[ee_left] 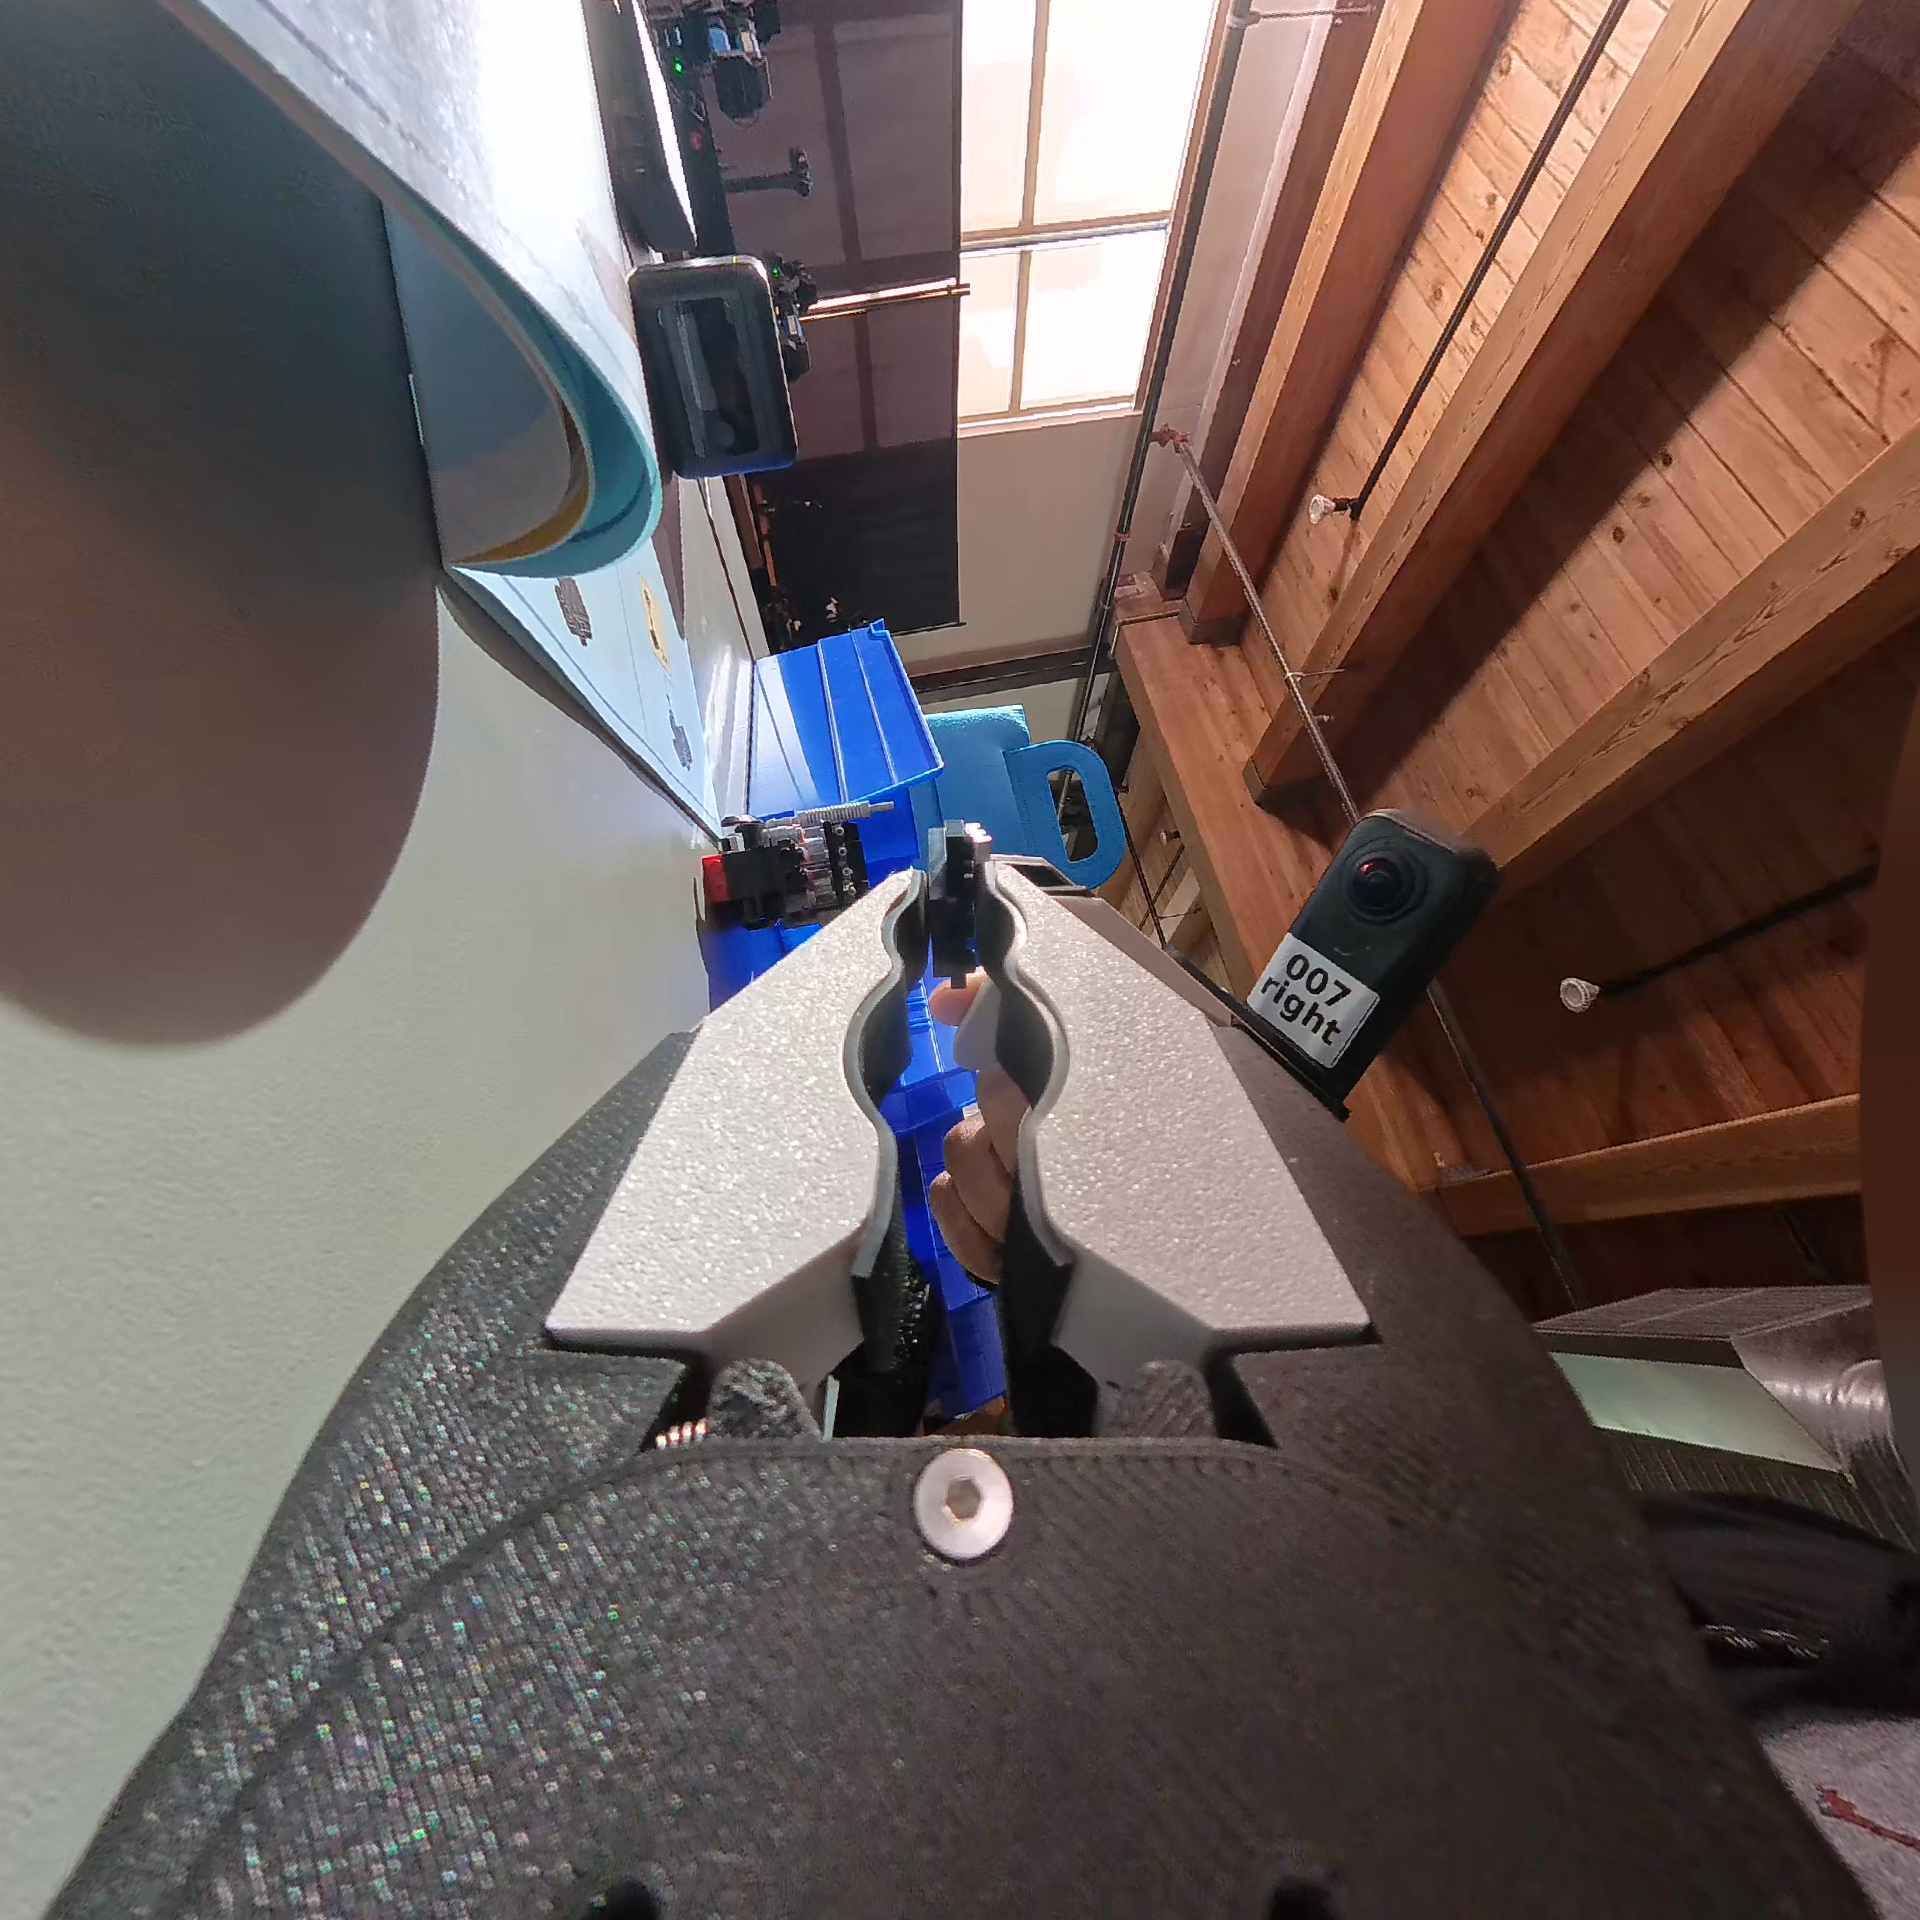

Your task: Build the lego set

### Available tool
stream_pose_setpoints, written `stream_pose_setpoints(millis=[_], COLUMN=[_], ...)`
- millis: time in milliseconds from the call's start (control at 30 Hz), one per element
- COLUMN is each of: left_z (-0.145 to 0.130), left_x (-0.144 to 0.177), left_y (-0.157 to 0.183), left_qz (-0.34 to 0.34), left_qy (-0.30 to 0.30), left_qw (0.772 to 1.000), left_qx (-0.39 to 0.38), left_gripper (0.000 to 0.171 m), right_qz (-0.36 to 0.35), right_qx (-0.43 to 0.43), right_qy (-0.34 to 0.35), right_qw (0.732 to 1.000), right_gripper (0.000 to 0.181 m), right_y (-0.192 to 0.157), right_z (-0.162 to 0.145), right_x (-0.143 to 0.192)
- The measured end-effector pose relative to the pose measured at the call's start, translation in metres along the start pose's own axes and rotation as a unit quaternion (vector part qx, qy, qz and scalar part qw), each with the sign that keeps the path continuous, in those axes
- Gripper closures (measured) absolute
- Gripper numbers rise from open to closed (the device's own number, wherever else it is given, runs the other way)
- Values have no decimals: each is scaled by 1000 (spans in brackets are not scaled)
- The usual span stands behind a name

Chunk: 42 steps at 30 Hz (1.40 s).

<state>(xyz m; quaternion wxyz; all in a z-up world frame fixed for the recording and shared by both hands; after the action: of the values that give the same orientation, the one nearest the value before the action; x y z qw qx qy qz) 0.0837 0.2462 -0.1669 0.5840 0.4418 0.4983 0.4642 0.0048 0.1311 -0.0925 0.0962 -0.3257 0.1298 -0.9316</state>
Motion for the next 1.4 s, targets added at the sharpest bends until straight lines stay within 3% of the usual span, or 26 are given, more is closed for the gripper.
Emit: stream_pose_setpoints(millis=[967, 1400], left_z=[0, -3], left_x=[1, -1], left_y=[0, 2], left_qz=[-5, -25], left_qy=[-1, -30], left_qw=[1000, 999], left_qx=[3, 4], left_gripper=[163, 163], right_qz=[10, 149], right_qx=[-9, -180], right_qy=[14, 53], right_qw=[1000, 971], right_gripper=[165, 154], right_y=[2, 20], right_z=[-1, -13], right_x=[2, 2])
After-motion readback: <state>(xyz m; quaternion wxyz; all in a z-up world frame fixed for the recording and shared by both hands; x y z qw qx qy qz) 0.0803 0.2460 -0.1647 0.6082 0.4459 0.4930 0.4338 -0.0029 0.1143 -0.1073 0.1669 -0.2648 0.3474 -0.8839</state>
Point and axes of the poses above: each gripper's, where its closed fingertips meet, x back along the fingers, z out of its top, y = z × x across the jaws, the point moved 9 cm from there along x, back along the fingers, and after that the axes turned 1 degree about z, right-handed, at the moved point
